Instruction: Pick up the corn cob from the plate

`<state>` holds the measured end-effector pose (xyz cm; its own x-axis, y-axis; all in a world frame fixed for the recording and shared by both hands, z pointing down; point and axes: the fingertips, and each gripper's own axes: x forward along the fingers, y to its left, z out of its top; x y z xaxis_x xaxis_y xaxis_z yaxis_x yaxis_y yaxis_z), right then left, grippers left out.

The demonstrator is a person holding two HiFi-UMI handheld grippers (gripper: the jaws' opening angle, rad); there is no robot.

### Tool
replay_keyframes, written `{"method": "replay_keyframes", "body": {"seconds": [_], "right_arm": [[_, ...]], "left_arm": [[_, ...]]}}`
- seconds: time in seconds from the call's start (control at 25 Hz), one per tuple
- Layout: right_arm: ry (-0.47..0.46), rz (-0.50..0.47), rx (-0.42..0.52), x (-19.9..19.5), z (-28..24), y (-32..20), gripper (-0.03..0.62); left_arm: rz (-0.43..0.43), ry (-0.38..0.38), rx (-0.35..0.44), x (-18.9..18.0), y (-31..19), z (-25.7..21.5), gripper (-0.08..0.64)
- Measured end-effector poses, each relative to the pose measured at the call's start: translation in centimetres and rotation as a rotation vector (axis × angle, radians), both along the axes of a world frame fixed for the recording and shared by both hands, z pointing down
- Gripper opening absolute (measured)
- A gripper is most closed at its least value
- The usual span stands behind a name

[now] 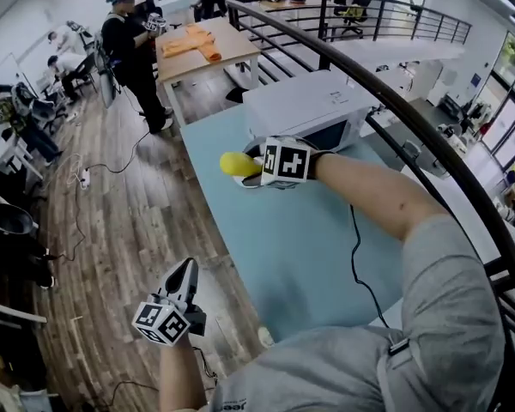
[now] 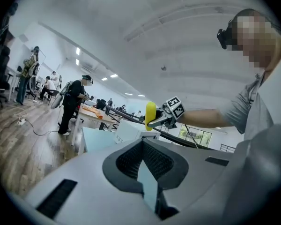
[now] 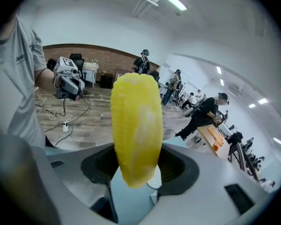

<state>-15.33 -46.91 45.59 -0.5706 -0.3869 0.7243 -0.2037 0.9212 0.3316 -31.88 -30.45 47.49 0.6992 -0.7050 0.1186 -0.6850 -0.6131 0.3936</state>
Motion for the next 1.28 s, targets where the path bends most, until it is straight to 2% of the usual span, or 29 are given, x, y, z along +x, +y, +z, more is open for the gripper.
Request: {"method": "replay_keyframes", "body": {"seconds": [0.16,0.28,0.44,0.6,0.84,1.0,1.28], "right_arm": [[-0.134,0.062,-0.01,4.2,-3.7,2.4,0.247],[-0.229,0.098,-0.007,8.2,-6.8,4.6,0.247],[-0.336,0.144,0.012,13.9,-11.8,7.2,0.247],[-0.421,0.179,0.033,18.1,-15.8,10.0,0.247],[-0.543,0.197,0.046,26.2,-20.2,14.8,0.247],[-0.613,0.187,0.044,28.4,-23.0,15.6,0.247],[-0.698,0.129,0.026,29.1,-26.6,18.5,0.247]], "left_arm": [[-0.068,0.0,0.022,2.8,2.0,-3.1,0.018],[-0.102,0.019,0.044,6.6,3.4,-6.1,0.018],[-0.112,0.002,0.104,12.7,4.7,-11.6,0.018],[-0.124,-0.01,0.185,16.9,6.5,-16.7,0.018],[-0.121,-0.07,0.284,25.9,9.6,-21.4,0.018],[-0.125,-0.098,0.322,29.2,10.5,-24.0,0.018],[-0.143,-0.109,0.343,30.7,13.3,-26.5,0.018]]}}
